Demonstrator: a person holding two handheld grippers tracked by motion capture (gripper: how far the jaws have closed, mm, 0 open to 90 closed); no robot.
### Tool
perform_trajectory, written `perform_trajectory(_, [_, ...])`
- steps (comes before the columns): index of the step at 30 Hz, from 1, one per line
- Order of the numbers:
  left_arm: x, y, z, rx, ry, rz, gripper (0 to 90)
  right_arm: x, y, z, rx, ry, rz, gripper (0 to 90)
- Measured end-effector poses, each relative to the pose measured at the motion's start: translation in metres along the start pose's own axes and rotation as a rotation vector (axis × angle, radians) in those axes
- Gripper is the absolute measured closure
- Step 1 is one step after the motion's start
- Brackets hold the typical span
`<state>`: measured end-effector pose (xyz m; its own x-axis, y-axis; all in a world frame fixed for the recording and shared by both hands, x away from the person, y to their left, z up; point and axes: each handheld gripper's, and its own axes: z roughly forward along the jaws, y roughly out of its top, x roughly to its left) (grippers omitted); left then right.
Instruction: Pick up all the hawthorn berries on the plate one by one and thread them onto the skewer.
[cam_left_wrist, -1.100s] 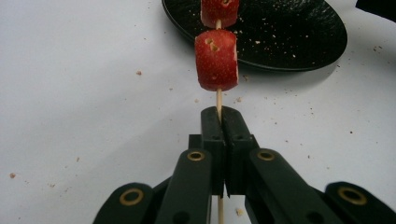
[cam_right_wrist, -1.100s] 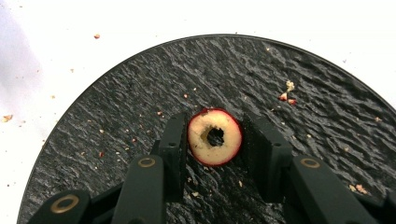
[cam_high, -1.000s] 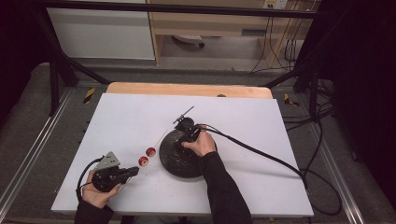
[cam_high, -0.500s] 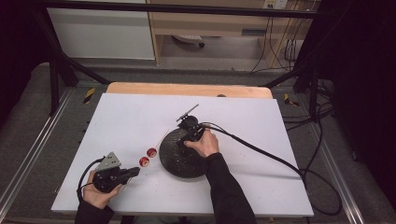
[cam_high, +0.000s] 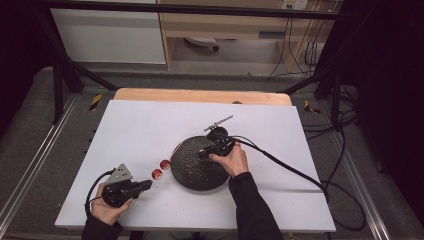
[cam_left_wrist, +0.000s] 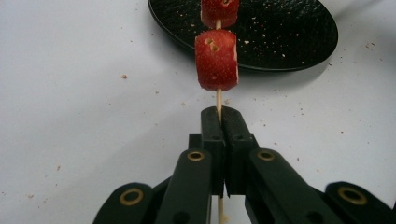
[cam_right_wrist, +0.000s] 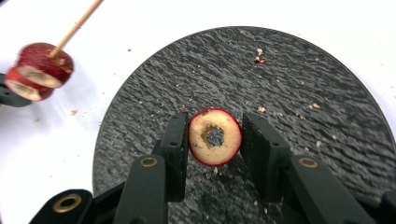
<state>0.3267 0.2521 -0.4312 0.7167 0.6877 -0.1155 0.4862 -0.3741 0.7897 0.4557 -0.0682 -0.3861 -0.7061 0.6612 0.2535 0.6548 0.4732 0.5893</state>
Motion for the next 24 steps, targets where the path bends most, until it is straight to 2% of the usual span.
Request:
perform_trajectory(7, [-0.003,0.000,0.003,0.001,-0.002,0.002,88.6,-0.006,-0.021,-0.013,-0.073,0.016,0.031,63.1])
perform_trajectory(15, [-0.010,0.003,0.008,-0.003,-0.003,0.007,88.6,-0.013,-0.050,-0.026,-0.207,0.047,0.107,63.2])
perform_trajectory(17, [-0.013,0.004,0.009,-0.007,-0.003,0.009,88.6,-0.015,-0.057,-0.029,-0.239,0.041,0.124,63.2])
perform_trajectory(24, [-0.021,0.009,0.014,-0.016,0.001,0.004,88.6,-0.019,-0.078,-0.034,-0.374,0.076,0.206,63.2])
